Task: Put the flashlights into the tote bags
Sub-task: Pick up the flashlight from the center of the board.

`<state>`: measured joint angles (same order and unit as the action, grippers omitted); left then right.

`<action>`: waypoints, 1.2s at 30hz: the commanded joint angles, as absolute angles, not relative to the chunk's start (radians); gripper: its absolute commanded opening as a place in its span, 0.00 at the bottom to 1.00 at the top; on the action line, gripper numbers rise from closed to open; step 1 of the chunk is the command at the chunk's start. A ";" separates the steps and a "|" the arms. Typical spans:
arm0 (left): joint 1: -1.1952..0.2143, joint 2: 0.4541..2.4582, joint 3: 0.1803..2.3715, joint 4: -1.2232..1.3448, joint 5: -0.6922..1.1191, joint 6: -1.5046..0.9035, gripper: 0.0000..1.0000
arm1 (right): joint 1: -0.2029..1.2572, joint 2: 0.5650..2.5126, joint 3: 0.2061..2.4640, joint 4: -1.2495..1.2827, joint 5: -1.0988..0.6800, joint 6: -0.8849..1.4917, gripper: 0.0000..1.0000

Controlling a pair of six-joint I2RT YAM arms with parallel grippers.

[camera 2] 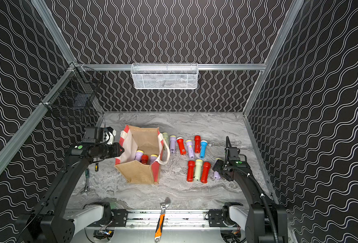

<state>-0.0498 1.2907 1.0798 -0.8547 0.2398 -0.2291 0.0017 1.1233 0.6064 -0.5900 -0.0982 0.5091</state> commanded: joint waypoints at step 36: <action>-0.049 1.298 1.082 -0.841 0.219 -0.210 0.34 | 0.082 1.347 0.662 -0.565 -0.006 0.461 0.59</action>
<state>-0.0498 1.2968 1.0786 -0.8555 0.2279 -0.2291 0.0742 1.3403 0.6479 -0.5423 -0.0536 0.4595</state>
